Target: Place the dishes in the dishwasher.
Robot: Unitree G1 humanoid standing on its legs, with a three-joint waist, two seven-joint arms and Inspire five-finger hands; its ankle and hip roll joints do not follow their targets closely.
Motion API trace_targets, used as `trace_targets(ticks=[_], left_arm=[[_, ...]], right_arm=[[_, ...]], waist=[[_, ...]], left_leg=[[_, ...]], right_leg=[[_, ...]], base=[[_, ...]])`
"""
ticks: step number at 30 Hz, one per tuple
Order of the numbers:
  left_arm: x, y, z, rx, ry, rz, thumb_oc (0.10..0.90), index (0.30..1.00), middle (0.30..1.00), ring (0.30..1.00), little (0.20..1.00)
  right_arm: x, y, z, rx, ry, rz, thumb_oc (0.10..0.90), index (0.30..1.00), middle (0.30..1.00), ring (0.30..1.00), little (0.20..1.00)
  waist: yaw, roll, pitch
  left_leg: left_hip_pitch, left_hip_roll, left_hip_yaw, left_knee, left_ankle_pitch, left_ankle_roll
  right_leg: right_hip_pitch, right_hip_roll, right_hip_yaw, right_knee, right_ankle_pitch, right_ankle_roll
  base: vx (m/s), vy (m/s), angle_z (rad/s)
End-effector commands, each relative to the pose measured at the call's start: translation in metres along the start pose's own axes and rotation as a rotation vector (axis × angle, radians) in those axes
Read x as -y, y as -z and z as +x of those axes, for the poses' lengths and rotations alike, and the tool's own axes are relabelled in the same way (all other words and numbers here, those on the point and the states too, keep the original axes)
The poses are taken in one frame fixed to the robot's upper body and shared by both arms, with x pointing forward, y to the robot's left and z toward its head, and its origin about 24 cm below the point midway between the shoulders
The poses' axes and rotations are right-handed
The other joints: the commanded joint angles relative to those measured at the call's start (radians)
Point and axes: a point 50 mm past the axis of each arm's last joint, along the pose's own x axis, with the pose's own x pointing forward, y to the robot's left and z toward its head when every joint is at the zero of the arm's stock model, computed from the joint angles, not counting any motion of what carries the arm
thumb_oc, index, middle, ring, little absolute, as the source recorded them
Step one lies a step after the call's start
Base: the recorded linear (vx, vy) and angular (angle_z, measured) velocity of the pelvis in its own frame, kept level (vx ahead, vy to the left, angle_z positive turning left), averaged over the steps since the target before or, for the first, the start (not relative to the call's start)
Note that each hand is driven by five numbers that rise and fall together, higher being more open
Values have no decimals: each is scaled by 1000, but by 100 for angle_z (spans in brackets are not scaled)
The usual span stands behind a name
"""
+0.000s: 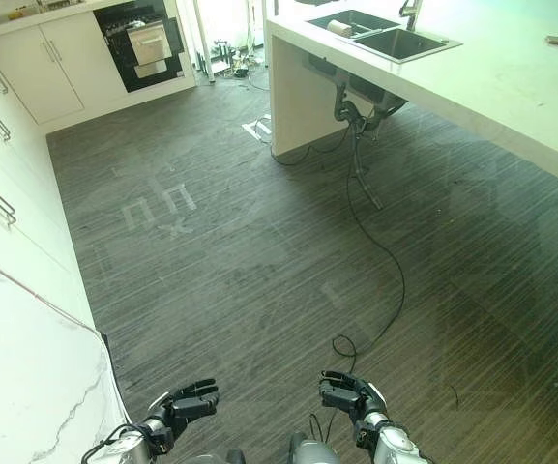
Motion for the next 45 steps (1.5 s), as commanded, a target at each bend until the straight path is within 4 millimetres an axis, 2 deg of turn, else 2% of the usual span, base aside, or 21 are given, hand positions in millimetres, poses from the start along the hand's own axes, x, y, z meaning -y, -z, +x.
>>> trace_targets(ticks=[1, 8, 9, 10, 13, 15, 16, 18, 23, 25, 26, 27, 29, 31, 35, 36, 39, 40, 43, 44, 45], left_arm=[[13, -25, 3, 93, 101, 59, 800, 900, 900, 900, 900], [1, -29, 3, 142, -34, 134, 800, 900, 900, 900, 900], [2, -32, 3, 156, -36, 135, 800, 900, 900, 900, 900], [2, -36, 3, 184, -36, 142, 800, 900, 900, 900, 900], [2, -39, 2, 214, -29, 141, 800, 900, 900, 900, 900], [0, -36, -1, 228, -38, 125, 800, 900, 900, 900, 900], [-3, -31, -4, 222, -45, 130, 800, 900, 900, 900, 900], [-4, -30, -5, 228, -51, 129, 800, 900, 900, 900, 900], [-10, -23, -10, 225, -67, 142, 800, 900, 900, 900, 900], [-13, -24, -11, 223, -59, 165, 800, 900, 900, 900, 900], [-14, -27, -12, 230, -52, 191, 800, 900, 900, 900, 900], [-14, -30, -12, 234, -45, 200, 800, 900, 900, 900, 900], [-13, -39, -10, 245, -45, 223, 800, 900, 900, 900, 900], [-10, -45, -7, 258, -57, 211, 800, 900, 900, 900, 900], [-5, -55, -6, 281, -20, 236, 800, 900, 900, 900, 900], [-6, -58, -6, 277, -23, 244, 800, 900, 900, 900, 900], [-7, -51, -7, 270, -37, 234, 800, 900, 900, 900, 900], [-6, -47, -7, 268, -38, 235, 800, 900, 900, 900, 900], [-5, -35, -7, 258, -48, 199, 800, 900, 900, 900, 900], [-3, -35, -7, 251, -26, 202, 800, 900, 900, 900, 900], [-2, -34, -6, 255, -16, 198, 800, 900, 900, 900, 900]], right_arm=[[-7, -33, 4, 145, -42, 21, 800, 900, 900, 900, 900], [-3, -23, 3, 132, -15, 21, 800, 900, 900, 900, 900], [-2, -24, 3, 133, -7, 28, 800, 900, 900, 900, 900], [1, -24, 2, 132, -5, 27, 800, 900, 900, 900, 900], [6, -22, 1, 124, -8, -27, 800, 900, 900, 900, 900], [2, -25, 2, 139, -36, -69, 800, 900, 900, 900, 900], [2, -28, 2, 151, -35, -56, 800, 900, 900, 900, 900], [4, -29, 0, 166, -35, -62, 800, 900, 900, 900, 900], [7, -27, -1, 176, -5, -26, 800, 900, 900, 900, 900], [7, -27, -2, 184, -4, -27, 800, 900, 900, 900, 900], [4, -31, -2, 212, 5, -31, 800, 900, 900, 900, 900], [3, -33, -2, 229, 11, -25, 800, 900, 900, 900, 900], [0, -36, -2, 251, 27, -23, 800, 900, 900, 900, 900], [-2, -36, 0, 253, 43, -28, 800, 900, 900, 900, 900], [4, -38, -1, 269, 85, -34, 800, 900, 900, 900, 900], [11, -39, -4, 273, 88, -18, 800, 900, 900, 900, 900], [19, -38, -7, 273, 73, -32, 800, 900, 900, 900, 900], [20, -38, -7, 271, 69, -35, 800, 900, 900, 900, 900], [14, -43, -4, 270, 63, -72, 800, 900, 900, 900, 900], [15, -48, -4, 277, 72, -97, 800, 900, 900, 900, 900], [15, -50, -5, 281, 70, -112, 800, 900, 900, 900, 900]], waist=[[-7, -17, -20], [-8, -34, 7], [-2, -50, 17], [7, -60, 42], [25, -51, 73], [52, -38, 84], [65, -27, 90], [62, -15, 95], [75, -23, 60], [77, -29, 46], [66, -30, 28], [56, -26, 27], [39, -20, 30], [26, -3, 42], [-8, 23, 71], [-18, 14, 78], [-30, 10, 88], [-29, 16, 87], [-25, 20, 58], [-12, 2, 56], [-7, 3, 57]], left_leg=[[-18, -20, -24, 59, -115, 10], [43, -10, 5, 59, -93, -8], [57, -22, 11, 59, -39, -9], [-18, -17, 0, 205, 22, -23], [-138, -46, -21, 350, 48, -28], [-164, -93, -44, 176, 114, -27], [-220, -67, -57, 59, 175, -47], [-316, -26, -38, 59, 189, -81], [-268, -55, -27, 59, 81, -35], [-246, -68, -23, 59, 45, -9], [-210, -90, -20, 59, -3, 38], [-191, -102, -21, 59, -21, 61], [-160, -125, -33, 59, -55, 100], [-125, -132, -53, 59, -72, 114], [-68, -121, -111, 59, -86, 111], [-50, -128, -126, 59, -105, 111], [13, -129, -132, 59, -174, 108], [34, -123, -136, 59, -192, 103], [136, -133, -148, 59, -152, 65], [131, -134, -116, 198, 28, 4], [84, -130, -108, 266, 60, -13]], right_leg=[[81, 5, -10, 37, -165, 37], [118, 9, -12, 37, -189, 8], [125, -1, 4, 37, -188, 0], [138, 4, 24, 37, -182, -17], [155, 27, 48, 37, -173, -24], [161, 54, 73, 37, -171, -15], [181, 76, 63, 37, -189, -16], [218, 89, 46, 37, -219, -19], [306, 52, 34, 37, -225, 20], [344, 40, 16, 37, -170, 45], [324, 9, 7, 171, -5, 119], [267, -2, 23, 321, 62, 153], [147, -4, 54, 594, 150, 194], [33, -19, 44, 704, 130, 164], [-99, 31, -6, 456, 28, 100], [-135, 29, -21, 260, 48, 100], [-219, 0, -66, 126, 134, 125], [-209, 6, -60, 137, 98, 124], [-100, 40, -31, 72, -8, 46], [-16, 35, -3, 37, -62, 11], [-2, 33, -5, 37, -73, 2]], base=[[-27, -87, 1], [5, -197, 10], [131, -240, -2], [45, -201, -15], [101, -75, -11], [292, 65, -46], [479, 120, -97], [421, 145, -41], [470, 276, -3], [356, 199, -52], [358, 297, -27], [374, 336, -9], [186, 225, -19], [232, 181, 25], [240, -68, 46], [354, -195, 63], [387, -168, 37], [604, -313, 18], [707, -343, 3], [499, -224, 23], [455, -227, 1]])
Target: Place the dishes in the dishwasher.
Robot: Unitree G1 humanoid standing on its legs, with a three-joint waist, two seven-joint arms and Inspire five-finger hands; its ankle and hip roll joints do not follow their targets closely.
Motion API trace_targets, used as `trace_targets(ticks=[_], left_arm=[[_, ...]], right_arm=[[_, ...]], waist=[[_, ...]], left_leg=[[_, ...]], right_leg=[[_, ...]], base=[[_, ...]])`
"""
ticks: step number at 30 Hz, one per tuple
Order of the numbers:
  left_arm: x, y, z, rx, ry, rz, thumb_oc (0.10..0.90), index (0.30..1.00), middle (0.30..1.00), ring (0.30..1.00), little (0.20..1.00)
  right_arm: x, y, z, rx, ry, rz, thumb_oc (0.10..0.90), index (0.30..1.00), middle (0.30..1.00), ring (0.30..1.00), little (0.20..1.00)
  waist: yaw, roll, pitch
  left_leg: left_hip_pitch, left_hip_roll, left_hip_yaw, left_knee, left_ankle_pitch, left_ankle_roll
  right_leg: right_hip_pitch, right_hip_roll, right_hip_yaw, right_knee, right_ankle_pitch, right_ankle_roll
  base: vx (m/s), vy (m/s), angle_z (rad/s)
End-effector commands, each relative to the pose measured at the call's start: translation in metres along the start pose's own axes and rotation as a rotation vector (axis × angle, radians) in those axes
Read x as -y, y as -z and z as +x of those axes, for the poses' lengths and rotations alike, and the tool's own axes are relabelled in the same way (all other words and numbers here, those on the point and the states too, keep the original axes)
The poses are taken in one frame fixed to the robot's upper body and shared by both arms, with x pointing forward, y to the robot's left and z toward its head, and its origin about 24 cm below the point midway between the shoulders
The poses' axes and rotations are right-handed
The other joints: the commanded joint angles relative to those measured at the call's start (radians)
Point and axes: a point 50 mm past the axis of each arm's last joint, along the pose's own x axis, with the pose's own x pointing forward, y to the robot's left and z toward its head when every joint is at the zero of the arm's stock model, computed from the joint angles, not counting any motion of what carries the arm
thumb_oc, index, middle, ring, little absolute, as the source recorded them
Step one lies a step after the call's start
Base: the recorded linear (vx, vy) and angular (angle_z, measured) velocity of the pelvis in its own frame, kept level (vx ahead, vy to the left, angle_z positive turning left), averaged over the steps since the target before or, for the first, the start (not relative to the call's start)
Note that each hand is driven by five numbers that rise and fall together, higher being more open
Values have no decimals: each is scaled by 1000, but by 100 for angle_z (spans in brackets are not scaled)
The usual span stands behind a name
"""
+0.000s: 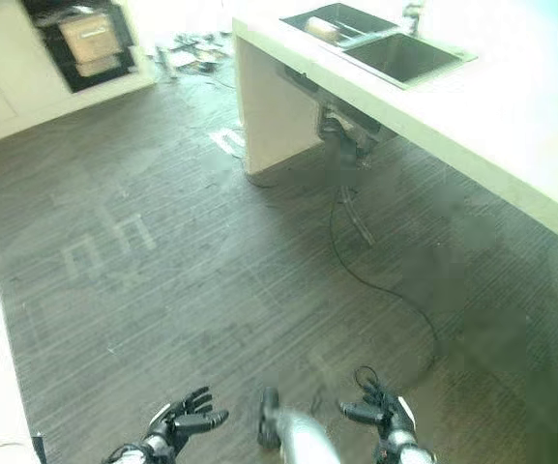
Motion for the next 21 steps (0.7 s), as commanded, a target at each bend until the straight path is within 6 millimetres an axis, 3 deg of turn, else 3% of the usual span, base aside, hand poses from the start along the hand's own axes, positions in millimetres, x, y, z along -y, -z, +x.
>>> trace_targets(ticks=[1, 2, 4, 7, 8, 9, 10, 13, 15, 17, 18, 19, 20, 21], left_arm=[[9, -47, 6, 195, 92, 70, 800, 900, 900, 900, 900], [9, -50, 6, 197, 100, 65, 800, 900, 900, 900, 900], [9, -52, 6, 198, 108, 66, 800, 900, 900, 900, 900], [9, -53, 6, 187, 120, 89, 800, 900, 900, 900, 900], [9, -49, 6, 176, 116, 97, 800, 900, 900, 900, 900], [9, -47, 6, 170, 116, 97, 800, 900, 900, 900, 900], [8, -42, 5, 163, 120, 101, 800, 900, 900, 900, 900], [7, -38, 3, 147, 132, 109, 800, 900, 900, 900, 900], [7, -34, 3, 137, 134, 109, 800, 900, 900, 900, 900], [6, -27, 3, 104, 117, 144, 800, 900, 900, 900, 900], [6, -26, 3, 91, 124, 175, 800, 900, 900, 900, 900], [4, -26, 3, 74, 130, 214, 800, 900, 900, 900, 900], [3, -25, 3, 66, 130, 229, 800, 900, 900, 900, 900], [2, -24, 3, 55, 125, 236, 800, 900, 900, 900, 900]], right_arm=[[-7, -66, 10, 260, -54, -71, 800, 900, 900, 900, 900], [-5, -66, 9, 260, -56, -92, 800, 900, 900, 900, 900], [-5, -67, 9, 263, -54, -95, 800, 900, 900, 900, 900], [-7, -68, 10, 270, -52, -94, 800, 900, 900, 900, 900], [-8, -69, 10, 269, -48, -86, 800, 900, 900, 900, 900], [-8, -68, 11, 266, -44, -84, 800, 900, 900, 900, 900], [-5, -65, 10, 260, -36, -87, 800, 900, 900, 900, 900], [1, -59, 8, 247, -14, -170, 800, 900, 900, 900, 900], [2, -57, 9, 220, -1, -165, 800, 900, 900, 900, 900], [6, -45, 11, 152, 37, -124, 800, 900, 900, 900, 900], [6, -38, 11, 133, 44, -109, 800, 900, 900, 900, 900], [5, -33, 10, 119, 38, -116, 800, 900, 900, 900, 900], [3, -30, 10, 117, 36, -115, 800, 900, 900, 900, 900], [1, -29, 10, 120, 34, -109, 800, 900, 900, 900, 900]], waist=[[-7, -37, -2], [1, -40, 5], [6, -44, 12], [15, -64, 18], [24, -78, 15], [27, -72, 15], [34, -54, 14], [47, -46, 13], [56, -43, 4], [68, -40, -21], [62, -40, -26], [52, -37, -26], [48, -37, -25], [39, -30, -15]], left_leg=[[-133, 39, 37, 122, 327, 26], [-211, 70, 68, 241, 336, 11], [-254, 93, 93, 252, 317, 18], [-247, 105, 110, 55, 271, 47], [-239, 106, 98, -136, 310, 45], [-259, 119, 77, -182, 318, 31], [-369, 164, 20, -182, 330, -7], [-445, 184, 17, -182, 361, -20], [-432, 167, 9, -182, 341, -11], [-391, 125, -24, -182, 294, 23], [-372, 110, -27, -182, 270, 44], [-342, 84, -31, -182, 245, 80], [-328, 64, -34, -182, 232, 103], [-302, 41, -40, -182, 205, 140]], right_leg=[[100, -106, 93, 52, -140, 251], [140, -110, 82, 52, -166, 242], [165, -115, 73, 52, -177, 240], [190, -127, 88, 52, -194, 248], [191, -132, 96, 52, -197, 252], [197, -122, 100, 52, -206, 255], [213, -96, 110, 52, -229, 258], [243, -107, 115, 52, -254, 268], [251, -118, 119, 52, -259, 277], [287, -134, 122, 52, -257, 293], [320, -135, 118, 52, -220, 299], [318, -144, 122, 156, -120, 329], [270, -157, 134, 285, -63, 355], [159, -179, 146, 514, 5, 385]], base=[[302, -165, 17], [251, -148, 24], [248, -103, 13], [298, 6, 7], [369, 94, 1], [476, 191, -2], [381, 175, -1], [416, 228, -20], [542, 383, -59], [529, 387, -88], [438, 274, -37], [426, 305, 10], [338, 348, 28], [213, 305, 30]])
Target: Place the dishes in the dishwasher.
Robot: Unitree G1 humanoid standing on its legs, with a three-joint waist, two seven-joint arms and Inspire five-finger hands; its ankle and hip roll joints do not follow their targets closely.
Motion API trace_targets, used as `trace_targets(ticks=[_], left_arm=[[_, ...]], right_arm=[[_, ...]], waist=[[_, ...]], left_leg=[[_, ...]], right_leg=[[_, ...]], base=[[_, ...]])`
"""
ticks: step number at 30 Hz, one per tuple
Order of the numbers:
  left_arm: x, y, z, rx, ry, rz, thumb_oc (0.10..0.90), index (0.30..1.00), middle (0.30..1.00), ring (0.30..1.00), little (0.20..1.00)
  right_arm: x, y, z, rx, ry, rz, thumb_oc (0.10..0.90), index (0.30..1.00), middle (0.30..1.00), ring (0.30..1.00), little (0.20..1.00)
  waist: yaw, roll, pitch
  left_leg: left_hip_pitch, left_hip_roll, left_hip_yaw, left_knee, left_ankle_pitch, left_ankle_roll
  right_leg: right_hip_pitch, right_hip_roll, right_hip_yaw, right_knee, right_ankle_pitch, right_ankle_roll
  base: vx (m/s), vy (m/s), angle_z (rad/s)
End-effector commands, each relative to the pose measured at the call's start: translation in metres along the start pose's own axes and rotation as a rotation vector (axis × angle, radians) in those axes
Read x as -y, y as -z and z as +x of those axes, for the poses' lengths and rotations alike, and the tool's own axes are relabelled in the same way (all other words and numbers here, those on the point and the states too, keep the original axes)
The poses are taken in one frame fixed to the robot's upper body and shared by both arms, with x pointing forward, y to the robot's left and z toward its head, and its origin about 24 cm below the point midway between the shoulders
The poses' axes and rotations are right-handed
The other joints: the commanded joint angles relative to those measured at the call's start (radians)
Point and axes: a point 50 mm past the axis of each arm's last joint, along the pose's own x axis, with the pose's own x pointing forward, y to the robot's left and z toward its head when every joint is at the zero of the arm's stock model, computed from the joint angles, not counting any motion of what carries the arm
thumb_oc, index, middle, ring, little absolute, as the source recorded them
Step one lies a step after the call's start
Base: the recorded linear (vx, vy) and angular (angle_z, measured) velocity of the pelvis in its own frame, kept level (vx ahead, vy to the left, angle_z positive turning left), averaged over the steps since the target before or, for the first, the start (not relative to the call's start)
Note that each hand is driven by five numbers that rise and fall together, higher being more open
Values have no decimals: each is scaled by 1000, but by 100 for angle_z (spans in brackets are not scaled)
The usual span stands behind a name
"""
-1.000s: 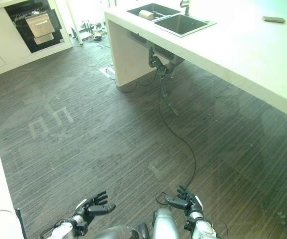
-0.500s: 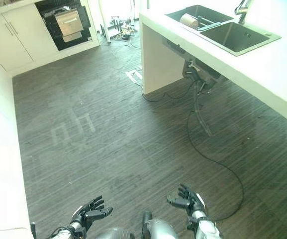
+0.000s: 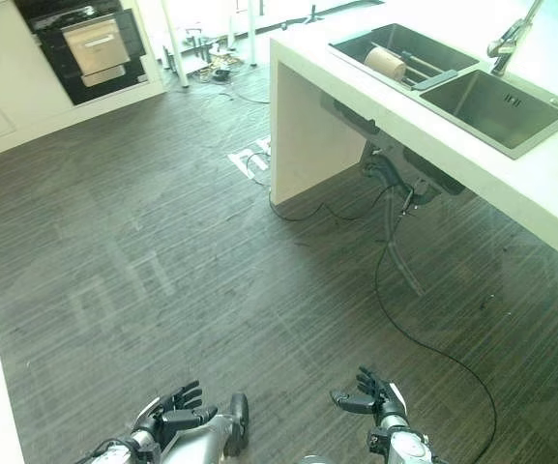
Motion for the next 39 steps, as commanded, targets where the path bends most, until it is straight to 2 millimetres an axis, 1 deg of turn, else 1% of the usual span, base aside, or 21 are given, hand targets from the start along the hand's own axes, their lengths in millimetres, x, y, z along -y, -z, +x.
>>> trace_targets(ticks=[1, 2, 3, 6, 7, 8, 10, 14, 16, 19, 21, 22, 24, 26, 27, 28, 30, 34, 35, 37, 39], left_arm=[[14, -7, -1, 51, 77, 100, 800, 900, 900, 900, 900], [13, -6, 0, 46, 67, 102, 800, 900, 900, 900, 900], [12, -1, 0, 33, 29, 81, 800, 900, 900, 900, 900], [8, 1, -2, 25, 6, 91, 800, 900, 900, 900, 900], [6, -1, -2, 27, -5, 101, 800, 900, 900, 900, 900], [3, -2, -2, 32, -29, 104, 800, 900, 900, 900, 900], [1, 2, -3, 23, -59, 81, 800, 900, 900, 900, 900], [1, 13, -4, -21, -101, 64, 800, 900, 900, 900, 900], [2, 17, -4, -46, -116, 51, 800, 900, 900, 900, 900], [0, 32, -7, -103, -165, -6, 800, 900, 900, 900, 900], [-3, 34, -8, -114, -176, -2, 800, 900, 900, 900, 900], [-4, 38, -9, -127, -189, 3, 800, 900, 900, 900, 900], [-6, 43, -12, -140, -205, 3, 800, 900, 900, 900, 900], [-8, 50, -16, -156, -228, 3, 800, 900, 900, 900, 900], [-7, 59, -20, -182, -246, -16, 800, 900, 900, 900, 900], [-6, 64, -22, -203, -250, -17, 800, 900, 900, 900, 900], [-7, 67, -23, -222, -258, -22, 800, 900, 900, 900, 900], [-12, 78, -28, -287, -306, -102, 800, 900, 900, 900, 900], [-13, 80, -29, -294, -312, -99, 800, 900, 900, 900, 900], [-17, 80, -31, -291, -322, -78, 800, 900, 900, 900, 900], [-23, 77, -31, -275, -338, -98, 800, 900, 900, 900, 900]], right_arm=[[8, -38, 2, 178, -12, -41, 800, 900, 900, 900, 900], [8, -36, 2, 177, -19, -41, 800, 900, 900, 900, 900], [6, -34, 2, 187, -50, -61, 800, 900, 900, 900, 900], [1, -41, 3, 221, -70, -123, 800, 900, 900, 900, 900], [-1, -43, 3, 232, -81, -150, 800, 900, 900, 900, 900], [-1, -46, 4, 235, -99, -165, 800, 900, 900, 900, 900], [-1, -47, 5, 230, -115, -187, 800, 900, 900, 900, 900], [-2, -49, 8, 205, -125, -204, 800, 900, 900, 900, 900], [-2, -52, 9, 207, -128, -224, 800, 900, 900, 900, 900], [2, -53, 7, 210, -118, -233, 800, 900, 900, 900, 900], [4, -50, 6, 204, -104, -229, 800, 900, 900, 900, 900], [5, -47, 6, 196, -94, -213, 800, 900, 900, 900, 900], [4, -45, 6, 186, -86, -222, 800, 900, 900, 900, 900], [4, -43, 7, 174, -78, -211, 800, 900, 900, 900, 900], [5, -41, 8, 159, -75, -213, 800, 900, 900, 900, 900], [7, -39, 7, 148, -71, -210, 800, 900, 900, 900, 900], [11, -38, 6, 145, -62, -206, 800, 900, 900, 900, 900], [12, -32, 7, 107, -28, -193, 800, 900, 900, 900, 900], [12, -26, 6, 88, -22, -166, 800, 900, 900, 900, 900], [10, -21, 5, 83, -23, -172, 800, 900, 900, 900, 900], [6, -22, 5, 106, -23, -199, 800, 900, 900, 900, 900]], waist=[[8, 69, -9], [9, 69, -3], [6, 82, 22], [-9, 83, 38], [-14, 83, 45], [-20, 84, 44], [-25, 88, 37], [-11, 79, 5], [0, 66, -1], [-1, 64, 2], [-8, 55, 9], [-3, 51, 15], [12, 47, 23], [37, 41, 31], [63, 55, 43], [76, 61, 49], [78, 64, 49], [62, 61, 19], [56, 61, 9], [47, 68, 9], [40, 75, 25]], left_leg=[[43, 24, -83, 33, -167, -13], [60, 14, -84, 33, -180, -7], [102, 23, -63, 33, -186, -9], [132, 41, -37, 33, -211, -19], [149, 49, -32, 33, -224, -25], [154, 56, -25, 33, -237, -24], [182, 66, -15, 33, -272, -32], [236, 74, -19, 33, -250, -66], [279, 76, -9, 33, -159, -90], [129, 111, 3, 448, -29, -155], [48, 152, 29, 574, -18, -154], [-1, 108, 29, 523, -43, -125], [-4, 61, 5, 379, -57, -114], [-7, 36, -59, 110, -5, -125], [-77, 9, -148, 33, 39, -150], [-144, 2, -172, 33, 81, -168], [-193, -2, -149, 33, 96, -175], [-124, 2, -136, 33, -21, -127], [-87, 2, -140, 33, -61, -102], [-45, 0, -141, 33, -102, -67], [-8, -2, -135, 33, -131, -35]], right_leg=[[-269, 103, -55, 387, 249, 1], [-303, 89, -56, 442, 252, 5], [-369, 62, -110, 448, 202, -22], [-377, 119, -159, 196, 154, -23], [-363, 125, -165, 40, 168, -23], [-397, 110, -167, -109, 242, -17], [-433, 91, -150, -160, 276, -2], [-339, 126, -141, -205, 157, -49], [-296, 131, -128, -205, 108, -81], [-213, 167, -117, -205, 43, -139], [-186, 174, -120, -205, 26, -159], [-177, 177, -101, -205, 30, -158], [-163, 189, -62, -205, 26, -146], [-145, 210, -21, -205, 7, -129], [-118, 244, 23, -205, -2, -120], [-103, 258, 43, -205, -9, -118], [-89, 259, 51, -205, -13, -115], [-44, 238, 41, -205, -4, -91], [-23, 230, 18, -205, 55, -74], [-97, 207, -20, -29, 144, -36], [-210, 188, -63, 163, 164, -29]], base=[[228, 283, 2], [346, 231, -6], [396, 91, -29], [308, -115, -71], [285, -203, -34], [435, -253, 16], [448, -269, -7], [510, -348, -40], [490, -370, -13], [460, -382, -2], [321, -259, -12], [316, -115, -7], [343, -26, -11], [413, 45, -94], [472, 120, -161], [366, 113, -183], [223, 127, -154], [357, 235, -33], [438, 204, -47], [236, 137, -67], [105, 89, -71]])
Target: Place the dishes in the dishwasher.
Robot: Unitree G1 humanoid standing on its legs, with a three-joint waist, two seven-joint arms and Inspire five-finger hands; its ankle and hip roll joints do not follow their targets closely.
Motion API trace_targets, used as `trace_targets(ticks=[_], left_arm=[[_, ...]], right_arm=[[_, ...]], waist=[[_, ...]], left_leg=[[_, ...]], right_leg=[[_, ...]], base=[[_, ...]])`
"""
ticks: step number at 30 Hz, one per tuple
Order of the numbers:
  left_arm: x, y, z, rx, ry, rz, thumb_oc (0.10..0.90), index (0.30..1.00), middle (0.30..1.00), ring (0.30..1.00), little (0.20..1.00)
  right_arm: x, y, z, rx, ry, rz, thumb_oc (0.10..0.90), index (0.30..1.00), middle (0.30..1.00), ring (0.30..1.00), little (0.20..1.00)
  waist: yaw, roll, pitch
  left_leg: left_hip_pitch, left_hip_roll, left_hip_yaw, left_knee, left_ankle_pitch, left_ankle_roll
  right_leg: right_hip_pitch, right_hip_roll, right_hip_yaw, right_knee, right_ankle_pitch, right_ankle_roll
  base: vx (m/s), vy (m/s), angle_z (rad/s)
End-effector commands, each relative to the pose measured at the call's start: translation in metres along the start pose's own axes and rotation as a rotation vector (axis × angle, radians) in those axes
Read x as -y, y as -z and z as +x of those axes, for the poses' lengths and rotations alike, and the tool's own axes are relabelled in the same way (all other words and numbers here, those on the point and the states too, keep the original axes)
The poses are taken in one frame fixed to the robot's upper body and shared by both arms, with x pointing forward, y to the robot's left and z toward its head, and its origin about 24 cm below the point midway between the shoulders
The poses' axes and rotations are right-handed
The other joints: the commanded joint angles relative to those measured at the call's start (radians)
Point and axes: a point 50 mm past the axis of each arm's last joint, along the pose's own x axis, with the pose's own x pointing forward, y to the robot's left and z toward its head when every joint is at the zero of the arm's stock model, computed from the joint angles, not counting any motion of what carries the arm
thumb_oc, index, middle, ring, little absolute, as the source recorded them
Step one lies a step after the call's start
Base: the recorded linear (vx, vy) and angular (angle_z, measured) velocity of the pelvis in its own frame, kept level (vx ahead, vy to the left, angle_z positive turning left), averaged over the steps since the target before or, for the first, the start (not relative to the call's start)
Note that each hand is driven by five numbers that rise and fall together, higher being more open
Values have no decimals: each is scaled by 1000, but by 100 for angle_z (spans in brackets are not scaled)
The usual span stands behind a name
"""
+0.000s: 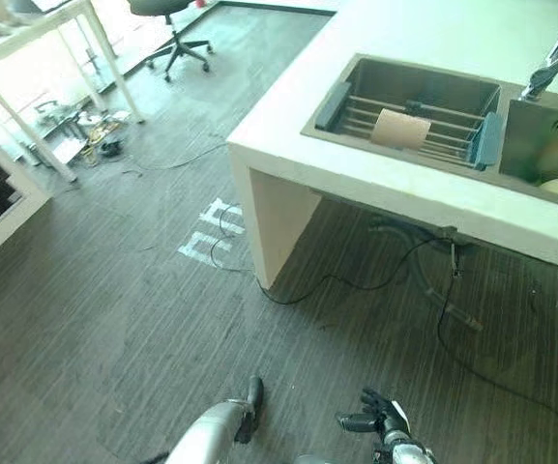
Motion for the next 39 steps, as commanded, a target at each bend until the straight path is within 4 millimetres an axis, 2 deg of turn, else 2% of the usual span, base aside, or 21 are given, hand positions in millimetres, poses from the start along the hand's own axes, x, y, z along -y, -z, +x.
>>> trace_targets(ticks=[1, 2, 4, 6, 7, 8, 10, 13, 16, 19, 20, 22, 24, 25, 26, 28, 32, 33, 35, 39], left_arm=[[-13, -35, -1, 168, -11, -32, 800, 900, 900, 900, 900], [-14, -39, -1, 187, -7, -32, 800, 900, 900, 900, 900], [-13, -43, -1, 198, -6, -23, 800, 900, 900, 900, 900], [-13, -42, -1, 193, -12, -31, 800, 900, 900, 900, 900], [-14, -41, -1, 185, -18, -43, 800, 900, 900, 900, 900], [-16, -31, -1, 147, -36, -70, 800, 900, 900, 900, 900], [-16, -27, -1, 134, -46, -74, 800, 900, 900, 900, 900], [-17, -15, -1, 80, -93, -154, 800, 900, 900, 900, 900], [-14, -11, -1, 59, -89, -219, 800, 900, 900, 900, 900], [-7, -25, 1, 112, -63, -221, 800, 900, 900, 900, 900], [-5, -32, 1, 139, -43, -225, 800, 900, 900, 900, 900], [-1, -40, 1, 179, -24, -197, 800, 900, 900, 900, 900], [2, -45, 1, 198, -6, -169, 800, 900, 900, 900, 900], [4, -46, 1, 198, -1, -158, 800, 900, 900, 900, 900], [5, -48, 1, 195, 9, -142, 800, 900, 900, 900, 900], [8, -49, 1, 193, 21, -126, 800, 900, 900, 900, 900], [14, -56, 2, 197, 47, -65, 800, 900, 900, 900, 900], [16, -56, 2, 193, 53, -55, 800, 900, 900, 900, 900], [15, -54, 3, 182, 53, -47, 800, 900, 900, 900, 900], [8, -40, 3, 127, 27, -43, 800, 900, 900, 900, 900]], right_arm=[[-4, -47, 3, 235, -15, -45, 800, 900, 900, 900, 900], [-4, -51, 5, 241, -17, -53, 800, 900, 900, 900, 900], [-3, -52, 5, 248, -12, -62, 800, 900, 900, 900, 900], [1, -50, 4, 245, -5, -52, 800, 900, 900, 900, 900], [1, -49, 4, 241, -6, -57, 800, 900, 900, 900, 900], [-1, -44, 4, 226, -18, -82, 800, 900, 900, 900, 900], [-3, -43, 4, 221, -20, -86, 800, 900, 900, 900, 900], [-4, -35, 4, 179, -22, -110, 800, 900, 900, 900, 900], [-5, -34, 4, 175, -37, -177, 800, 900, 900, 900, 900], [3, -36, 4, 159, -4, -162, 800, 900, 900, 900, 900], [7, -34, 4, 154, 6, -142, 800, 900, 900, 900, 900], [9, -28, 2, 140, 11, -112, 800, 900, 900, 900, 900], [10, -24, 1, 127, 17, -87, 800, 900, 900, 900, 900], [9, -21, 1, 113, 8, -83, 800, 900, 900, 900, 900], [7, -20, 1, 104, 0, -85, 800, 900, 900, 900, 900], [5, -17, 1, 85, -6, -75, 800, 900, 900, 900, 900], [8, -6, 0, 25, -14, 89, 800, 900, 900, 900, 900], [7, -1, -1, 10, -37, 149, 800, 900, 900, 900, 900], [5, 8, -4, -28, -79, 157, 800, 900, 900, 900, 900], [-3, 21, -8, -34, -182, 255, 800, 900, 900, 900, 900]], waist=[[26, 16, 16], [32, 26, 29], [36, 34, 44], [32, 34, 41], [33, 24, 38], [33, 1, 20], [33, -2, 14], [34, -14, -12], [28, -11, -27], [12, -21, -15], [10, -37, -8], [4, -49, 0], [3, -48, 0], [9, -39, -7], [9, -22, -11], [11, -8, -13], [-9, -2, -36], [-15, 0, -43], [-24, 0, -53], [-29, -3, -64]], left_leg=[[51, 10, 8, 75, -241, 2], [73, 25, 15, 75, -253, -2], [89, 49, 13, 75, -258, -12], [94, 55, 1, 75, -268, -15], [103, 51, 7, 75, -278, -16], [125, 55, 24, 75, -313, -23], [133, 64, 28, 75, -320, -28], [148, 106, 36, 75, -315, -57], [162, 160, 39, 75, -298, -89], [169, 188, 59, 75, -238, -101], [174, 187, 77, 75, -185, -103], [149, 171, 104, 151, -172, -95], [135, 131, 102, 166, -204, -82], [137, 92, 72, 111, -210, -77], [122, 82, 32, 75, -235, -78], [74, 79, -14, 75, -226, -99], [72, 102, 14, 75, -239, -108], [78, 107, 25, 75, -248, -108], [87, 105, 33, 75, -267, -104], [102, 93, 42, 75, -289, -82]], right_leg=[[-196, -98, -137, 124, 193, 40], [-206, -126, -160, 45, 182, 36], [-192, -145, -165, -129, 178, 33], [-194, -163, -146, -264, 217, 46], [-222, -188, -129, -273, 226, 57], [-286, -235, -95, -273, 251, 94], [-293, -239, -92, -273, 252, 100], [-254, -221, -118, -273, 195, 89], [-220, -184, -148, -273, 146, 46], [-199, -158, -153, -273, 118, -1], [-187, -160, -152, -273, 109, -15], [-167, -155, -157, -273, 98, -27], [-157, -146, -152, -273, 93, -27], [-154, -125, -134, -273, 91, -23], [-149, -97, -124, -273, 87, -21], [-139, -70, -110, -273, 76, -23], [-132, -77, -127, -273, 60, -17], [-136, -82, -129, -273, 62, -12], [-143, -89, -121, -273, 64, -3], [-147, -92, -114, -273, 75, 9]], base=[[73, -22, -83], [71, -116, -90], [64, -178, -57], [60, -234, -19], [170, -537, -25], [158, -481, -40], [150, -415, -40], [226, -580, -55], [183, -448, -28], [101, -425, 3], [105, -409, 2], [99, -303, -1], [119, -97, 1], [185, 14, -2], [182, 62, -10], [119, 100, -50], [93, 146, -67], [98, 207, -8], [96, 192, -16], [69, 121, -52]])
